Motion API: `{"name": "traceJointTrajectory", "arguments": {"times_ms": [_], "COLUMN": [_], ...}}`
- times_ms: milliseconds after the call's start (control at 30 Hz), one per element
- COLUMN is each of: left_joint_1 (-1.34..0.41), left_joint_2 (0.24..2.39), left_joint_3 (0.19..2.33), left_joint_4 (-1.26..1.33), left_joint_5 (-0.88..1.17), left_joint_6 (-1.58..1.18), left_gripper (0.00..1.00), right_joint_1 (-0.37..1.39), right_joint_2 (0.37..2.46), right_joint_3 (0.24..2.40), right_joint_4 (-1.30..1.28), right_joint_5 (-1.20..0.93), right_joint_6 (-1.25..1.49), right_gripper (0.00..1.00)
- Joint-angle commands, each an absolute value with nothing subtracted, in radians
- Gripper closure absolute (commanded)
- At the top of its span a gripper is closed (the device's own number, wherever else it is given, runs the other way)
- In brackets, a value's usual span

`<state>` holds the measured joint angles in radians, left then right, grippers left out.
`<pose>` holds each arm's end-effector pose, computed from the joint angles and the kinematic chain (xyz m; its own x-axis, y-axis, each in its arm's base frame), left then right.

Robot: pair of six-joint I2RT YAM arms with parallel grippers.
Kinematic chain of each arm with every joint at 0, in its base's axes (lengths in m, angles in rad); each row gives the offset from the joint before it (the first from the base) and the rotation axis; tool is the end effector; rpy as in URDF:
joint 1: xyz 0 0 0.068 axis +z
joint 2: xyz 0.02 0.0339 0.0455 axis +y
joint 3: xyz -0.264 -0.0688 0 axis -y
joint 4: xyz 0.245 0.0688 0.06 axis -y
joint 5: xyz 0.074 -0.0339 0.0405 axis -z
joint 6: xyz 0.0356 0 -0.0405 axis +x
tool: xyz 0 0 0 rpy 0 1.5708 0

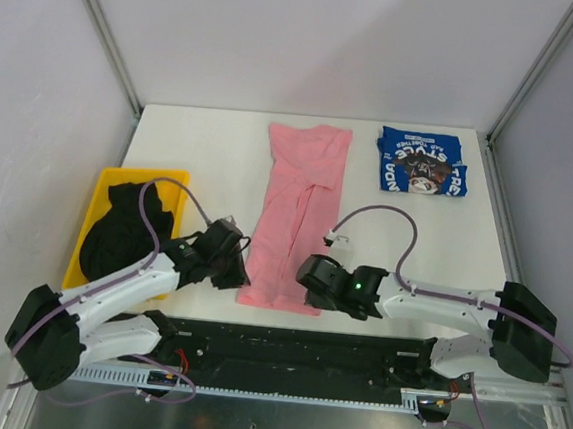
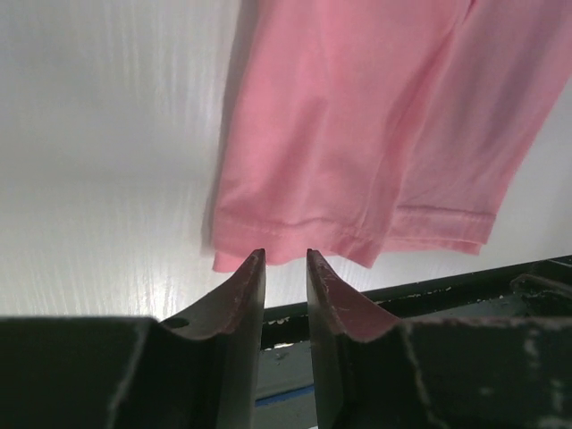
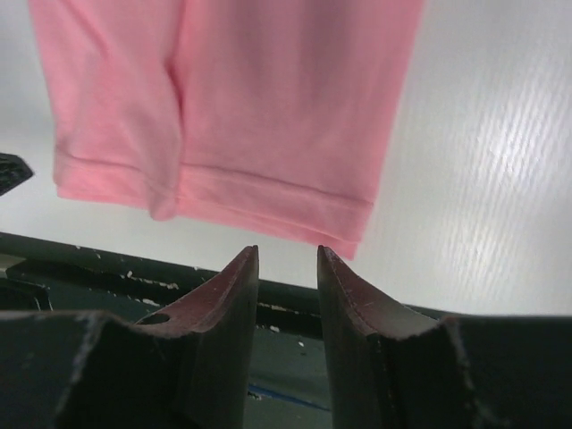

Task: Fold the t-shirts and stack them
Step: Rotate the tshirt 90 degrees

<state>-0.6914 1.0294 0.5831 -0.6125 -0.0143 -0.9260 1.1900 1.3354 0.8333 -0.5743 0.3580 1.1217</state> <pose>0.1425 -0.1173 0.1926 -0.9089 -0.2851 -0.3044 -0.1568 0.9099 -0.3841 0.1056 0.2302 0.2104 -0.8697 0.0978 -0.4839 -0.0560 0.9543 0.2935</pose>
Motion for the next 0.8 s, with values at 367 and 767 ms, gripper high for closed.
{"name": "traceJointTrajectory", "arguments": {"times_ms": [367,767], "left_joint_1": [-0.688,-0.689], "left_joint_2": [1.209,1.267], "left_joint_3": [0.626,0.533], "left_joint_4": [-0.436,-0.376], "left_joint_5": [0.075,0.097], "left_joint_6": [-0.865,-0.897], "left_gripper": [0.75,0.77], "right_joint_1": [1.250,1.291], "right_joint_2": [1.515,1.584], "right_joint_3": [0.933,0.932], "right_joint_4": [-0.559,-0.535], "right_joint_5": [0.480,0.470], "right_joint_6": [0.946,0.911], "right_gripper": [0.63,0.63]}}
